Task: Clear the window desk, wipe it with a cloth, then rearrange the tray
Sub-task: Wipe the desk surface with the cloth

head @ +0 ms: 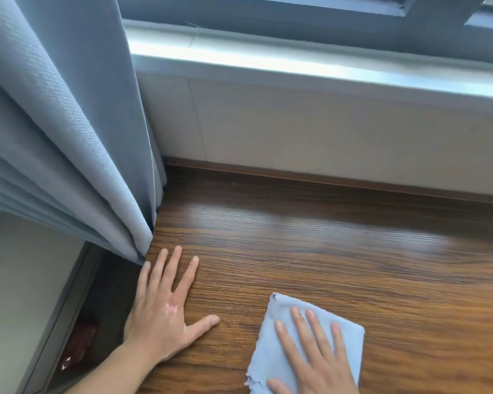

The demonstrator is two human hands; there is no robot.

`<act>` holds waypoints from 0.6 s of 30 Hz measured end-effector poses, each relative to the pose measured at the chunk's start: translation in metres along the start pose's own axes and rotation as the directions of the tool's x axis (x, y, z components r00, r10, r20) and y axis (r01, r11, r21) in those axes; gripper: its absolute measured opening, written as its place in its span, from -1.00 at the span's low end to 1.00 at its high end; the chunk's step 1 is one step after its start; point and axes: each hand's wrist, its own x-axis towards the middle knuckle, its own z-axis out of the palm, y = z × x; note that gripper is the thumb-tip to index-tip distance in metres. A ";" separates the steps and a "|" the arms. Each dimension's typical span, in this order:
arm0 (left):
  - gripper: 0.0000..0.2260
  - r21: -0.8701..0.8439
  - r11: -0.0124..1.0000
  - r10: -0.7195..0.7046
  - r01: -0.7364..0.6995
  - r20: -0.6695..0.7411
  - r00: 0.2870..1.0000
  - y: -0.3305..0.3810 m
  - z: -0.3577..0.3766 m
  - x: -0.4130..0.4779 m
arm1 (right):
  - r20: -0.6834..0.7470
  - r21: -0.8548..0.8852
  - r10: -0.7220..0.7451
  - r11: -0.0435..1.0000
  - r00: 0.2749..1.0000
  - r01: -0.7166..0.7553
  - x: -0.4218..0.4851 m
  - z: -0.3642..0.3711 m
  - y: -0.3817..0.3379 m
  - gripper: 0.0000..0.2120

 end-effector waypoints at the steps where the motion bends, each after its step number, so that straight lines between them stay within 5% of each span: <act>1: -0.02 0.002 1.000 0.008 -0.008 -0.011 1.000 -0.001 0.001 0.000 | 0.022 0.014 -0.047 0.999 0.999 0.047 0.011 -0.006 0.014 -0.26; 6: -0.01 0.031 0.999 0.036 -0.034 -0.062 0.997 -0.003 0.009 0.002 | 0.075 -0.013 -0.026 1.000 0.997 0.027 0.130 -0.033 0.086 -0.22; 11: -0.02 0.075 0.997 0.036 -0.032 -0.049 0.998 -0.005 0.008 0.003 | 0.045 0.006 0.049 0.999 0.998 -0.049 0.203 -0.039 0.084 -0.21; 18: -0.13 0.044 0.999 0.023 -0.021 -0.050 0.998 -0.003 0.008 0.001 | 0.034 0.068 -0.133 0.989 0.991 0.130 0.059 -0.014 -0.006 -0.22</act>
